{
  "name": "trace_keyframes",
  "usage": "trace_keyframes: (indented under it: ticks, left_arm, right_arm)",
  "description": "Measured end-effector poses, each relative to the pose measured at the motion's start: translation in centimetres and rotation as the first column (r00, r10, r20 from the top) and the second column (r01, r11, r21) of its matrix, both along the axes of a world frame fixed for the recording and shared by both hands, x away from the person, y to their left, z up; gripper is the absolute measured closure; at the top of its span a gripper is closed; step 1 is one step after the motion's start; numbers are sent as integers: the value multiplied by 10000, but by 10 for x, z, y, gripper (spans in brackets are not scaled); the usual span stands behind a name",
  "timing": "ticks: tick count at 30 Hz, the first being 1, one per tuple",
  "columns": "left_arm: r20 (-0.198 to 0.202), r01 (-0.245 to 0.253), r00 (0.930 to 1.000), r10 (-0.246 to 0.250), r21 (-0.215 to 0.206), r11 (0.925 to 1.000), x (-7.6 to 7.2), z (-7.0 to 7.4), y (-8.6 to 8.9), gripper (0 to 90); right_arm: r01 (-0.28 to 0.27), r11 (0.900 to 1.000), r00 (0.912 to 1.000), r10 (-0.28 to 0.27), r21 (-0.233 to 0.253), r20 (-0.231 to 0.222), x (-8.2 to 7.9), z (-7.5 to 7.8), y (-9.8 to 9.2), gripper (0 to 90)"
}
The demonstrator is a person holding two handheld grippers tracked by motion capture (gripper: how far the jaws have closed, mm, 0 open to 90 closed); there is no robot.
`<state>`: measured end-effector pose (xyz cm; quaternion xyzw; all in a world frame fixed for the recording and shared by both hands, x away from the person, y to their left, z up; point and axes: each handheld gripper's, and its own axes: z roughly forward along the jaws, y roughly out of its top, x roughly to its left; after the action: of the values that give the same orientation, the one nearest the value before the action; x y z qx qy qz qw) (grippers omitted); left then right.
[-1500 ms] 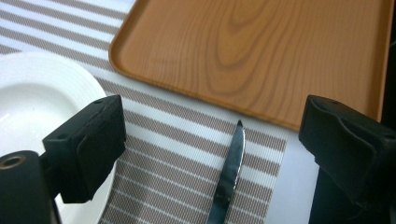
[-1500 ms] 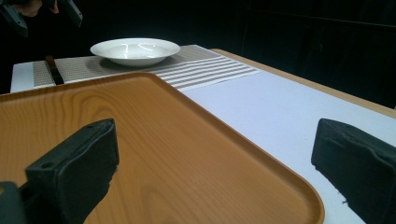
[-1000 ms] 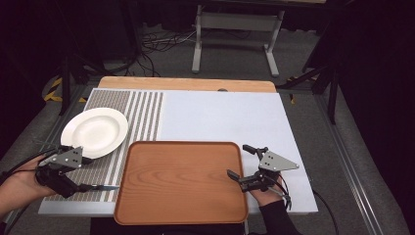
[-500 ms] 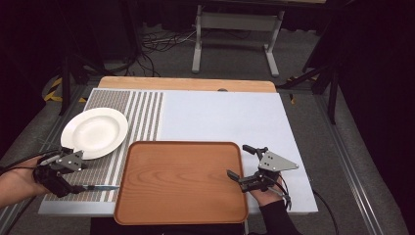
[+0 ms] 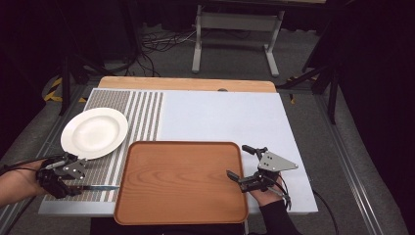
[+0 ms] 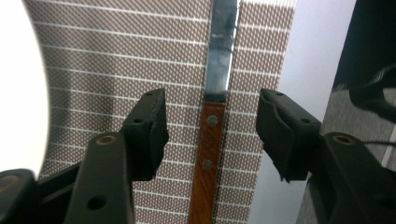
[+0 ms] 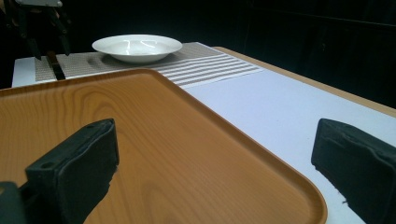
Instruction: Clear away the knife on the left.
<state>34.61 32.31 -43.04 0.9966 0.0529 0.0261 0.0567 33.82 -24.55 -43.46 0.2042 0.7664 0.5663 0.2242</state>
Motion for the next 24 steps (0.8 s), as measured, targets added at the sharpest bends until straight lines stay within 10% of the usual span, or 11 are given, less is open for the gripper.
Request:
trace_keyframes:
  ticks: [16,24]
  left_arm:
    - [-29,910,9958,-918,1602,9829,1,-14,-10,689]
    - [-3,987,9950,-1001,1648,9814,0,-15,-12,774]
  right_arm:
    - [-276,9996,9996,276,55,60,-1,0,0,15]
    - [-305,9995,9995,305,66,51,-1,0,0,15]
